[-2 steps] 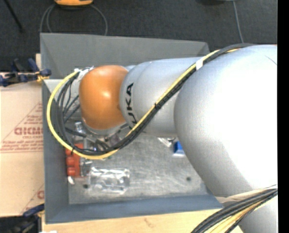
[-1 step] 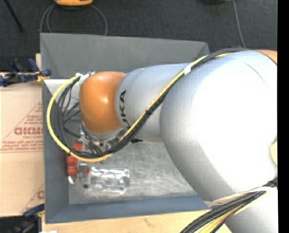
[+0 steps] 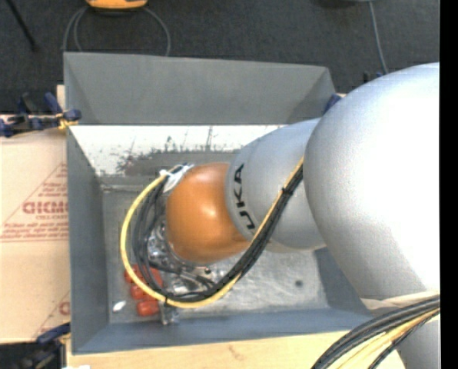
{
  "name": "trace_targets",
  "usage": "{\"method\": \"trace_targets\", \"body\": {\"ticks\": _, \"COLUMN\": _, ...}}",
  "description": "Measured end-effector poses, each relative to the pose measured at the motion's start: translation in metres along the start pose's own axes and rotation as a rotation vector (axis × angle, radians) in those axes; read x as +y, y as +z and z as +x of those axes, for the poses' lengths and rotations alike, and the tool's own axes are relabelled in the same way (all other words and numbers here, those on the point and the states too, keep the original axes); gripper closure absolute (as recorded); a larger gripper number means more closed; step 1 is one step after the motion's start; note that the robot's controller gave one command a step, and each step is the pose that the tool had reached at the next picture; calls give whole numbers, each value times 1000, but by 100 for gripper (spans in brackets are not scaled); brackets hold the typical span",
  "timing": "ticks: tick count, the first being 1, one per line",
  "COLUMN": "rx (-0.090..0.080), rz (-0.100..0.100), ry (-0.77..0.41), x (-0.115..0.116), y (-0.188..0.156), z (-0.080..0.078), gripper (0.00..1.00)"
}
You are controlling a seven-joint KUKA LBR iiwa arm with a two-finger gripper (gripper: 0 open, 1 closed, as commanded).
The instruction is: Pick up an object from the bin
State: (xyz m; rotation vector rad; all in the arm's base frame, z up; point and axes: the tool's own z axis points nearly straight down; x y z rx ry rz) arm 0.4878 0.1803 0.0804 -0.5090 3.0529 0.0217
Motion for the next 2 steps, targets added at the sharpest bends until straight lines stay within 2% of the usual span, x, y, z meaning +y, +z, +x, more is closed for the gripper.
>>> {"method": "trace_targets", "body": {"ticks": 1, "rx": 1, "rz": 0, "ry": 2, "x": 0, "y": 0, "z": 0, "gripper": 100}}
{"method": "trace_targets", "body": {"ticks": 2, "rx": 38, "rz": 2, "ry": -245, "x": -2, "y": -172, "z": -6, "gripper": 100}}
